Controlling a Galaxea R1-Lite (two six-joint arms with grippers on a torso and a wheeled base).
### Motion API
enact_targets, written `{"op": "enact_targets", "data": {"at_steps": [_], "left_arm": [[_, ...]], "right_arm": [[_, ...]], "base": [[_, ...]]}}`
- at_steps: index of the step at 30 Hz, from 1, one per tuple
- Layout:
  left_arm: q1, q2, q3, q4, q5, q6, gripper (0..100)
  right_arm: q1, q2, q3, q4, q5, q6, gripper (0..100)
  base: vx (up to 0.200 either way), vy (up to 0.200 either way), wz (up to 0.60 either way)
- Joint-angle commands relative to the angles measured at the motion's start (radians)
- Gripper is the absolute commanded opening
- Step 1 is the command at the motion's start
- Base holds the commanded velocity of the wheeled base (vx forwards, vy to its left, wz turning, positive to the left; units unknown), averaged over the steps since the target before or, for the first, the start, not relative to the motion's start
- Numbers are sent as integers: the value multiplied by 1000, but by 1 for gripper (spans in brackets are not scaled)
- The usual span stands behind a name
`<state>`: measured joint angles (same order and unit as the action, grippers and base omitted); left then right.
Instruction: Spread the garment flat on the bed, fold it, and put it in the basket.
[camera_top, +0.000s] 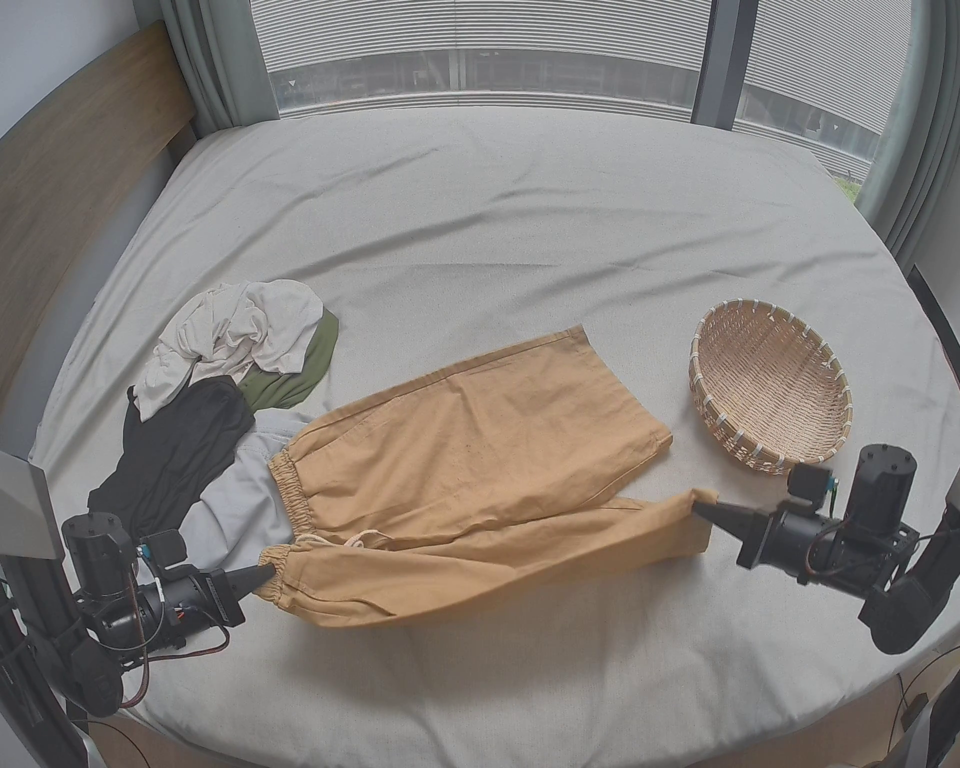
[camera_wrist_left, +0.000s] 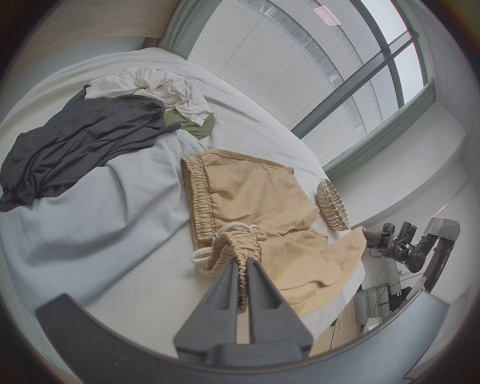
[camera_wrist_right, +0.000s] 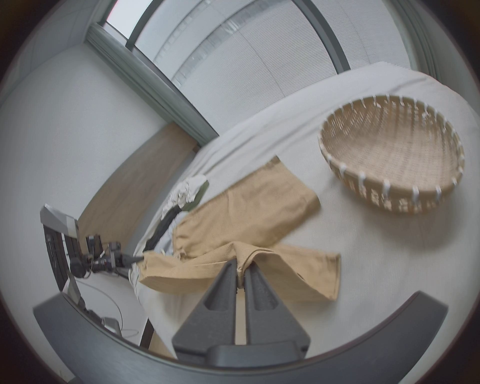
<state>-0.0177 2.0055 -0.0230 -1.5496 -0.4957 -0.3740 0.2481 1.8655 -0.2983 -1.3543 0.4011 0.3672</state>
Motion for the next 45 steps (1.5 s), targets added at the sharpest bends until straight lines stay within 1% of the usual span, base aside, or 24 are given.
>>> {"op": "enact_targets", "data": {"at_steps": [1, 2, 6, 9, 14, 18, 20, 23, 26, 39, 45], "left_arm": [[-1, 1, -14, -1, 9, -40, 0], [-1, -7, -15, 0, 9, -54, 0], [-27, -64, -32, 2, 9, -220, 0], [-50, -70, -48, 3, 11, -302, 0], [-64, -70, -69, 8, 11, -382, 0], [-61, -68, -89, 13, 13, -421, 0], [-54, -62, -97, 14, 17, -442, 0], [-53, -57, -117, 9, 69, -476, 0], [-50, -67, -129, 6, 86, -499, 0], [-48, -134, -147, 3, 89, -496, 0], [-45, -129, -143, 5, 92, -494, 0]], "right_arm": [[-10, -11, -139, 52, -1, 24, 0], [-10, -9, -150, 63, -1, 24, 0], [-12, -9, -219, 115, -1, 30, 0], [-12, -9, -242, 139, -1, 36, 0], [-13, -6, -271, 145, 1, 39, 0], [-21, -3, -306, 175, 1, 45, 0], [-23, -3, -329, 191, 1, 62, 0], [-26, -2, -360, 195, 1, 87, 0], [-32, 0, -386, 196, 1, 91, 0], [-36, 38, -498, 199, 2, 93, 0], [-26, 38, -564, 253, 21, 96, 0]], "base": [[0, 0, 0], [0, 0, 0], [0, 0, 0], [0, 0, 0], [0, 0, 0], [0, 0, 0], [0, 0, 0], [0, 0, 0], [0, 0, 0], [0, 0, 0], [0, 0, 0]]}}
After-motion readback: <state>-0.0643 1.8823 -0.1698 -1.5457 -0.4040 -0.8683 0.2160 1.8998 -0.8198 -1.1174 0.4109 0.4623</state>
